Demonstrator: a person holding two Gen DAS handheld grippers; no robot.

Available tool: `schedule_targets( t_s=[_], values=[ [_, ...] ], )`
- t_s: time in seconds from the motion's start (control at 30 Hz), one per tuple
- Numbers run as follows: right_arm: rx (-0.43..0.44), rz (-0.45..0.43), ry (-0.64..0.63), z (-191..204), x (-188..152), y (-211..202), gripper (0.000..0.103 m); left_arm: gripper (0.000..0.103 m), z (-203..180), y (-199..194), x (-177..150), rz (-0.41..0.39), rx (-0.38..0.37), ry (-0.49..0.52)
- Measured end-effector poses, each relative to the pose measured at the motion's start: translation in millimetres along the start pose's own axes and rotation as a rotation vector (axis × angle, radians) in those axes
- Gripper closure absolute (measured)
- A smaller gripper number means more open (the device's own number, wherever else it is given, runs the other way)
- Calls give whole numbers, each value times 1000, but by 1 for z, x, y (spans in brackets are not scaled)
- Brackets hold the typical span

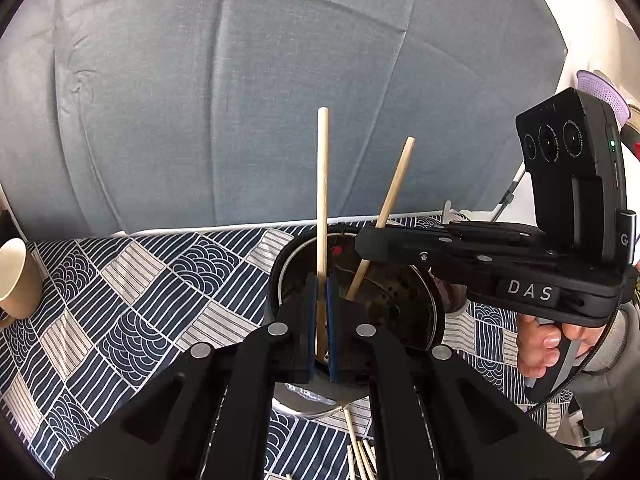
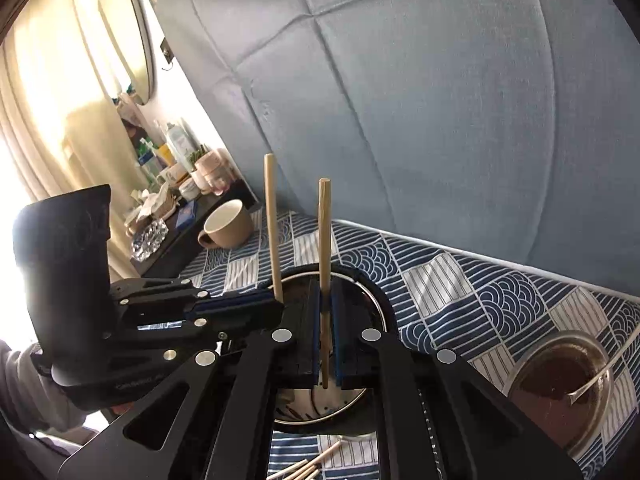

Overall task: Organize utensils
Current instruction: 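Drop the chopsticks into the black holder by opening both tools, then move both open tools back down toward the remaining chopsticks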

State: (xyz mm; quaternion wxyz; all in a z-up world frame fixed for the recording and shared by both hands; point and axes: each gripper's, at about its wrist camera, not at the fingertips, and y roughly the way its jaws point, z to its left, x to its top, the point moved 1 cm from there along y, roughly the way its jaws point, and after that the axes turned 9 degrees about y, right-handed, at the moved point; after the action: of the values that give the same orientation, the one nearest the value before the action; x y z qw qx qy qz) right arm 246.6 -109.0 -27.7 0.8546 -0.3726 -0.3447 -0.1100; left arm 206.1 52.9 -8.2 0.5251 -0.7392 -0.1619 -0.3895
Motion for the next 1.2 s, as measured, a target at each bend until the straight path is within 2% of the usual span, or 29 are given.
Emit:
schedule_targets(
  t_s=[0.33, 0.5, 0.63, 0.67, 0.77, 0.9, 1.03, 1.2],
  values=[
    [-10, -48, 37, -2, 4, -15, 94, 98, -1, -5, 0, -15, -31, -16],
    [-12, -63, 53, -1, 8, -24, 94, 97, -5, -14, 2, -30, -38, 11],
    [-31, -78, 39, 5, 9, -33, 92, 84, -2, -22, -3, -31, -21, 10],
    [-32, -83, 40, 6, 9, -35, 87, 80, -1, -24, -5, -33, -13, 8],
    [-56, -107, 32, 10, 8, -43, 75, 76, 1, -30, -10, -34, 0, -3],
    [-90, -117, 25, 14, 5, -52, 71, 70, 4, -37, -19, -19, 22, -5],
    [-114, -124, 23, 16, 0, -62, 62, 56, 10, -44, -30, 13, 52, 0],
    [-144, -114, 25, 19, -12, -69, 54, 46, 20, -46, -49, 61, 76, -36]
  ],
)
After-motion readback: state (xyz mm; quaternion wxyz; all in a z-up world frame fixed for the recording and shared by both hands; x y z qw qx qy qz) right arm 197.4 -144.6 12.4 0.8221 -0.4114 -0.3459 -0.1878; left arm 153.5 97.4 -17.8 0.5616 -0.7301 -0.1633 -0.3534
